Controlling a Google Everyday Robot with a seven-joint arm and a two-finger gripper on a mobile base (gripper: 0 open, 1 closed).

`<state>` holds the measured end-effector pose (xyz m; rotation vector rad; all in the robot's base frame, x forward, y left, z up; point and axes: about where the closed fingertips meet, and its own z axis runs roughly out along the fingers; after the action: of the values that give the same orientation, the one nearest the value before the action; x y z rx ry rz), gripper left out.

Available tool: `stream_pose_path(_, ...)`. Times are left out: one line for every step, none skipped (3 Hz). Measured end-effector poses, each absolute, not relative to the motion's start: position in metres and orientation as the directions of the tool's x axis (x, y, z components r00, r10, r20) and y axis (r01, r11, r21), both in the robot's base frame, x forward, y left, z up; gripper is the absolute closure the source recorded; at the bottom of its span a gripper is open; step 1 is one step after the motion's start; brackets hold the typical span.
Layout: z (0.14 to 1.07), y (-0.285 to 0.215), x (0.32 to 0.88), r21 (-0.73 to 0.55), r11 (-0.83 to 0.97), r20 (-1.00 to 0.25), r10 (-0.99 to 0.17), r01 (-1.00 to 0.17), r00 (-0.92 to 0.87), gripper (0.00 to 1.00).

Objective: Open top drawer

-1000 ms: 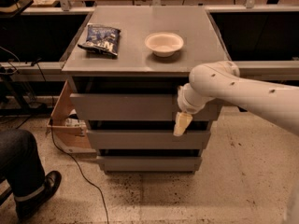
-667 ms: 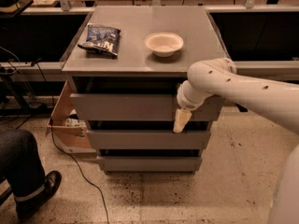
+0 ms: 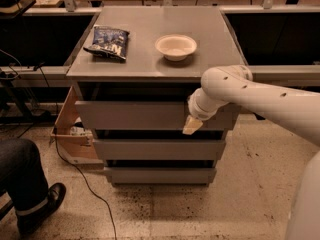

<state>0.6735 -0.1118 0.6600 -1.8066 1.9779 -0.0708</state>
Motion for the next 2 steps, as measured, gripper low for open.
stream_pose_path(0.671,-0.106,0.658,-0.341,0.120,-0.310,-0.951,-0.932,-0.009,0.44)
stream_pose_path(0.680,-0.099,0.630,-0.314,0.099,-0.329,-0.944,-0.944,0.011,0.21)
